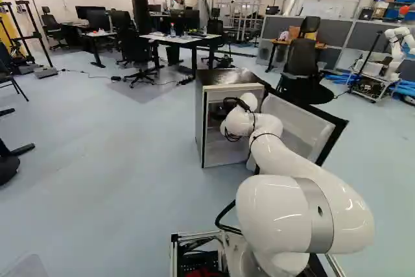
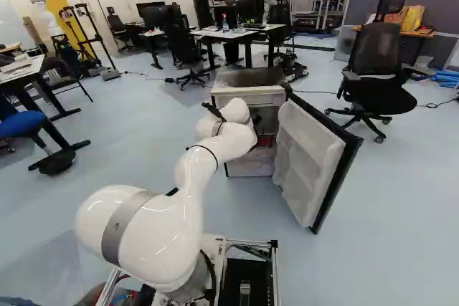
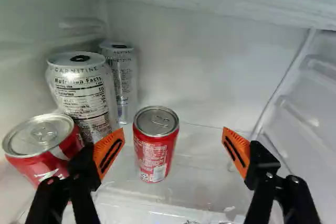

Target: Grab a drink from the fridge

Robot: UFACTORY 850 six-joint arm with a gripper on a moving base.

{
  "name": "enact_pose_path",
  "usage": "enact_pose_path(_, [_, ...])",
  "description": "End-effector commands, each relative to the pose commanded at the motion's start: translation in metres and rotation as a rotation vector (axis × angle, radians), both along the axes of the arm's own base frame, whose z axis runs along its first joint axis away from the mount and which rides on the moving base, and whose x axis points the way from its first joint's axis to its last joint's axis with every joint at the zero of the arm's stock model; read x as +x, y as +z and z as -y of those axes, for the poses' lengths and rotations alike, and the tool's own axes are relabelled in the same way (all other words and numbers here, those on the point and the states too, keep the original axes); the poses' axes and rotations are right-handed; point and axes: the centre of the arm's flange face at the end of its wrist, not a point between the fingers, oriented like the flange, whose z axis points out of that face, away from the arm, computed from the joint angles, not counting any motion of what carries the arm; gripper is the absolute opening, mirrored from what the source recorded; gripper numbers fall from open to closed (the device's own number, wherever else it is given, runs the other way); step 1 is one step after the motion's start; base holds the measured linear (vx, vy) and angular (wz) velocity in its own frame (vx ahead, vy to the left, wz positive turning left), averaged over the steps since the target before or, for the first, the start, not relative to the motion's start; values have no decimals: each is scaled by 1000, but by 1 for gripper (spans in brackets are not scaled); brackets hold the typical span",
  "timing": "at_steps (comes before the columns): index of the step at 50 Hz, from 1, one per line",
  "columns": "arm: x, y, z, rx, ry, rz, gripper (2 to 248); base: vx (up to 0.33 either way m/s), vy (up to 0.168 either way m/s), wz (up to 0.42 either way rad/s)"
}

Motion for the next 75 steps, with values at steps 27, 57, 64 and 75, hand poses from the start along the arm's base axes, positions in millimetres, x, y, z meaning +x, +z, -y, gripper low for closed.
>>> enact_pose_path(27, [0, 0, 0, 0, 0, 0, 99, 0, 0, 0])
enact_pose_path(57, [-13, 10, -3, 13, 0, -62, 98, 0, 0, 0])
enact_pose_path(64, [-20, 15, -4, 19, 0, -89, 98, 0, 0, 0])
enact_pose_path(75, [-34, 23, -7, 28, -1, -132, 98, 0, 0, 0])
